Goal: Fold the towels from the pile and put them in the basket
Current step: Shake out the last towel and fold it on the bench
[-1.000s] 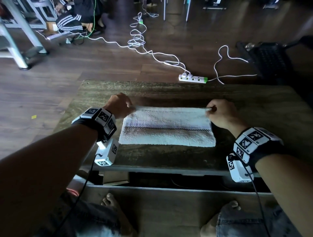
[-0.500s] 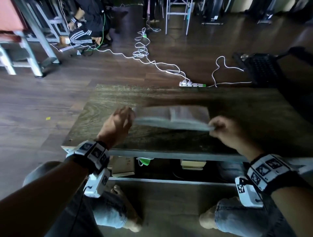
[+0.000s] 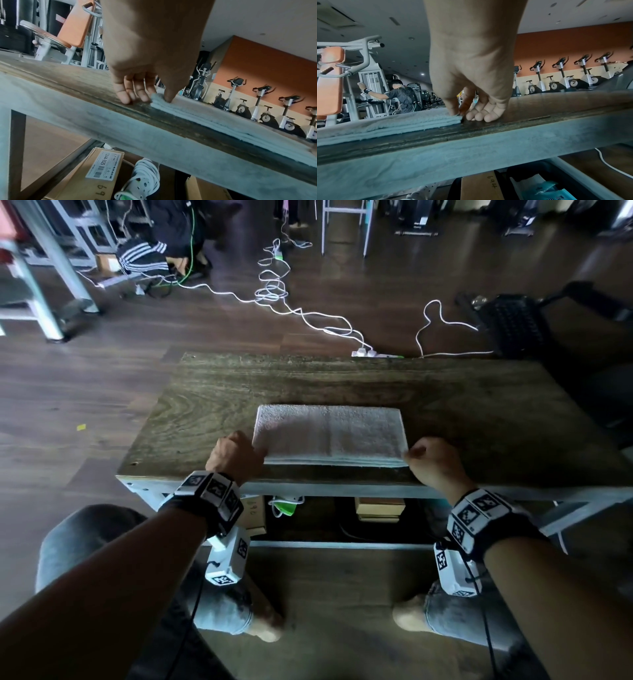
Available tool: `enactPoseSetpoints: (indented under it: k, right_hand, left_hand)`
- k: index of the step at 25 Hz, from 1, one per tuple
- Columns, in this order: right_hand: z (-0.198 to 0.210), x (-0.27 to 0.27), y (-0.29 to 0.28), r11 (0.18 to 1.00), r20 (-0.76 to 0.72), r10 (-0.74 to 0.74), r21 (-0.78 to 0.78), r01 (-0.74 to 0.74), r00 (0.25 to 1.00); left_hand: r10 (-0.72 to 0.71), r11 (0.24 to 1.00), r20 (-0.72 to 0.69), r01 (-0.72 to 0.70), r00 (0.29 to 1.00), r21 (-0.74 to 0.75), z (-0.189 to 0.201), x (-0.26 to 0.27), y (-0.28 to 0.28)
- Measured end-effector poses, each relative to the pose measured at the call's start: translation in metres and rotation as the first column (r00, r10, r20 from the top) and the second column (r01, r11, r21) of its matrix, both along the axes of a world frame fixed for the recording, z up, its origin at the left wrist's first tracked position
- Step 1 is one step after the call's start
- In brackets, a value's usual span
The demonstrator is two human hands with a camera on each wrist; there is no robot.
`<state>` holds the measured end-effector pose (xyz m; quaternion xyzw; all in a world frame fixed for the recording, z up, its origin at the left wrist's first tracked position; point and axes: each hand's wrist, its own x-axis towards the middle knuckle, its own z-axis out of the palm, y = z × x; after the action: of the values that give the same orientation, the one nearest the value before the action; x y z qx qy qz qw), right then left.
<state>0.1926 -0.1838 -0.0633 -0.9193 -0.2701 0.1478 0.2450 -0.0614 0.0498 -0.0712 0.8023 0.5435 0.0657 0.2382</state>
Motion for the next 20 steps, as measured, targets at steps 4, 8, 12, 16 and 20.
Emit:
enactPoseSetpoints:
  k: [4, 8, 12, 16, 20]
  right_hand:
    - [0.008, -0.002, -0.002, 0.996, -0.014, -0.062, 0.056, 0.062, 0.998]
    - [0.003, -0.004, -0.006, 0.999, -0.046, -0.033, -0.004, 0.033, 0.998]
    - [-0.011, -0.011, 0.001, 0.999, 0.229, 0.005, 0.043, -0.016, 0.973]
    - [-0.024, -0.032, 0.016, 0.907, 0.37, 0.388, 0.01, -0.421, 0.844]
    - [-0.021, -0.04, 0.023, 0.938, 0.452, 0.327, -0.045, -0.345, 0.83]
  left_hand:
    - [-0.001, 0.998, 0.15, -0.009, 0.989, 0.063, 0.007, -0.003, 0.004]
    - [0.009, 1.0, 0.209, -0.012, 0.978, 0.009, -0.001, -0.013, -0.001]
    - [-0.2, 0.915, 0.162, 0.125, 0.966, 0.384, -0.008, -0.01, -0.006]
    - [-0.552, 0.772, 0.012, 0.506, 0.834, 0.384, -0.015, -0.003, -0.018]
    - [-0.509, 0.755, -0.034, 0.465, 0.86, 0.462, -0.017, -0.003, -0.023]
